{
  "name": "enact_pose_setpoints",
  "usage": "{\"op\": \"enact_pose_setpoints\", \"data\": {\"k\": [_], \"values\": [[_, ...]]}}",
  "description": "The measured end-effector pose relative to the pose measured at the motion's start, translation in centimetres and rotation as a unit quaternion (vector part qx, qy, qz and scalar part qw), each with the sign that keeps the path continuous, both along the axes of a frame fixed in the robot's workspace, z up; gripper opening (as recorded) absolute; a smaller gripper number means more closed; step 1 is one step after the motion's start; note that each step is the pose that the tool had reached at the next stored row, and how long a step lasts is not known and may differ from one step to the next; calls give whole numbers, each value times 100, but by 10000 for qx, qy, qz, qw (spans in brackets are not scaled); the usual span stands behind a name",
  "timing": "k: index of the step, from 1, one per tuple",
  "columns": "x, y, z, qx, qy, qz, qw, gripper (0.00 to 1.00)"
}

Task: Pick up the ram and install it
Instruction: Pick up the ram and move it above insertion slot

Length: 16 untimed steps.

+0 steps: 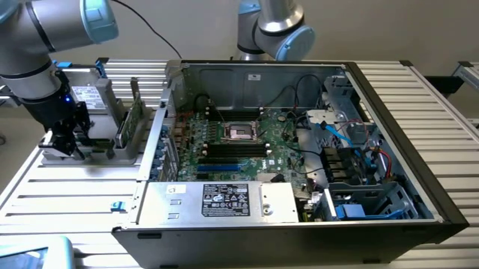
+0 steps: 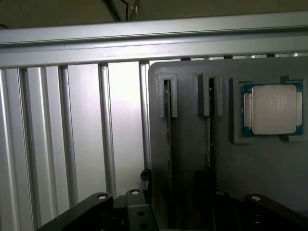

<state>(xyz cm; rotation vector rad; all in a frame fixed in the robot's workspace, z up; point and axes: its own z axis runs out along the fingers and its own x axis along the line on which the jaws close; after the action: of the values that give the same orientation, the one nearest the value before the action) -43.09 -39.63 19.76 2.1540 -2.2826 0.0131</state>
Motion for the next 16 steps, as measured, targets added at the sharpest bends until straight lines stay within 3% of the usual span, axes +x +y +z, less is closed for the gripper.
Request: {"op": "enact_pose_setpoints", "data": {"k": [2, 8, 16], "values": [[-1, 0, -1, -1, 1, 0, 10000, 47], [0, 0, 53, -1, 0, 0, 10000, 16], [-12, -1, 303, 0, -19, 0, 10000, 13]]}}
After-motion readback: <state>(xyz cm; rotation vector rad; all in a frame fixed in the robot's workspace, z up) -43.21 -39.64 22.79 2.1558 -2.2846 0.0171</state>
